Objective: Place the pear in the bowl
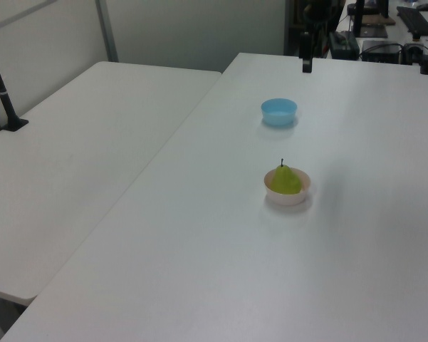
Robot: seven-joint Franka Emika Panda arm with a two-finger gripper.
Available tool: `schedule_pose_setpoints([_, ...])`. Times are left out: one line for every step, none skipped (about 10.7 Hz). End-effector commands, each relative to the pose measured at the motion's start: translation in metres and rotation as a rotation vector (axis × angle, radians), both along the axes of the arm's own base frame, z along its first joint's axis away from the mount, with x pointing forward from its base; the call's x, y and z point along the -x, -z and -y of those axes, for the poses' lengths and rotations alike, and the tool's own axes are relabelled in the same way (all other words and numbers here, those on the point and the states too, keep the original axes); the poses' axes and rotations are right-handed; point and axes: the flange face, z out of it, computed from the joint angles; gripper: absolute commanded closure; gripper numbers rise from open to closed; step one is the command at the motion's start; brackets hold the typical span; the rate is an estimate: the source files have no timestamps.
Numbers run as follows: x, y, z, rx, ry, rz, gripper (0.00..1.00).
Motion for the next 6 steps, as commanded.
schedule_pose_setpoints([0.0212, -0.0265, 0.0166, -0.003, 0.011, 0.003, 0.00])
schedule_pose_setpoints([0.0247, -0.0281, 0.0165, -0.004, 0.012, 0.003, 0.00])
schedule_pose_setpoints([0.0284, -0.0293, 0.0164, -0.004, 0.012, 0.005, 0.00])
schedule_pose_setpoints([0.0284, -0.0293, 0.0173, -0.004, 0.014, 0.005, 0.00])
schedule_pose_setpoints([0.0284, -0.0293, 0.0164, -0.004, 0.012, 0.005, 0.00])
schedule_pose_setpoints([0.0284, -0.0293, 0.0164, -0.004, 0.012, 0.005, 0.00])
